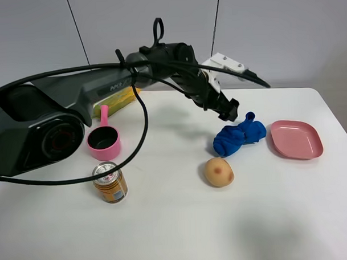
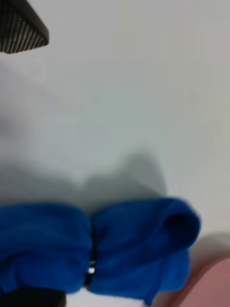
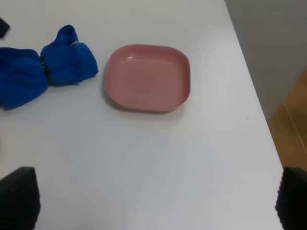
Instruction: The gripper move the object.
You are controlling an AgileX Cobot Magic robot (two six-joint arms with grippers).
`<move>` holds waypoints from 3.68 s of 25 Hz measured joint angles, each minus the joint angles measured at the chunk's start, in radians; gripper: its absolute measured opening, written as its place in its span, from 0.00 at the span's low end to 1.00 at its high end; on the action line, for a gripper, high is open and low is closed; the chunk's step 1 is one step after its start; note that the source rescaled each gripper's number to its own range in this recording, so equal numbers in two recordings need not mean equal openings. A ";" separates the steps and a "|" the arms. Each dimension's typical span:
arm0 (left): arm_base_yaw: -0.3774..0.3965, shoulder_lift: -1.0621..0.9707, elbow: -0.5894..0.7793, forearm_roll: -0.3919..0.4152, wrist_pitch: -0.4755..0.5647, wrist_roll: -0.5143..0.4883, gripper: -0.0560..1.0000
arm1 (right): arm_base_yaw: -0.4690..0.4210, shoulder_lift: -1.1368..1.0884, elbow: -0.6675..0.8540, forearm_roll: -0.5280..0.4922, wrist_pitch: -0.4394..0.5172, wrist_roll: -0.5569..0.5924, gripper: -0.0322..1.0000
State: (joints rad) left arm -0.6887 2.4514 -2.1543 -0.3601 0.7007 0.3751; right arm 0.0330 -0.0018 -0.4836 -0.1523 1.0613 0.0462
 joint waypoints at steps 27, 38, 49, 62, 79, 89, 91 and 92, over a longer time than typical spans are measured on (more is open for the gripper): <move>0.487 -0.152 0.000 0.112 0.475 -0.038 1.00 | 0.000 0.000 0.000 0.000 0.000 0.000 1.00; 0.609 -0.296 0.193 0.169 0.506 -0.057 1.00 | 0.000 0.000 0.000 0.000 0.000 0.000 1.00; 0.753 -0.612 0.605 0.195 0.493 -0.069 1.00 | 0.000 0.000 0.000 0.000 0.000 0.000 1.00; 0.914 -1.109 1.047 0.194 0.480 -0.083 1.00 | 0.000 0.000 0.000 0.000 0.000 0.000 1.00; 0.995 -1.751 1.504 0.142 0.395 -0.120 1.00 | 0.000 0.000 0.000 0.000 0.000 0.000 1.00; 0.995 -1.994 1.625 0.139 0.365 -0.121 1.00 | 0.000 0.000 0.000 0.000 0.000 0.000 1.00; 0.995 -2.025 1.631 0.139 0.366 -0.121 1.00 | 0.000 0.000 0.000 0.000 0.000 0.000 1.00; 0.995 -2.040 1.631 0.139 0.366 -0.121 1.00 | 0.000 0.000 0.000 0.000 0.000 0.000 1.00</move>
State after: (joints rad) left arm 0.3063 0.4112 -0.5228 -0.2213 1.0664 0.2537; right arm 0.0330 -0.0018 -0.4836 -0.1523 1.0613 0.0462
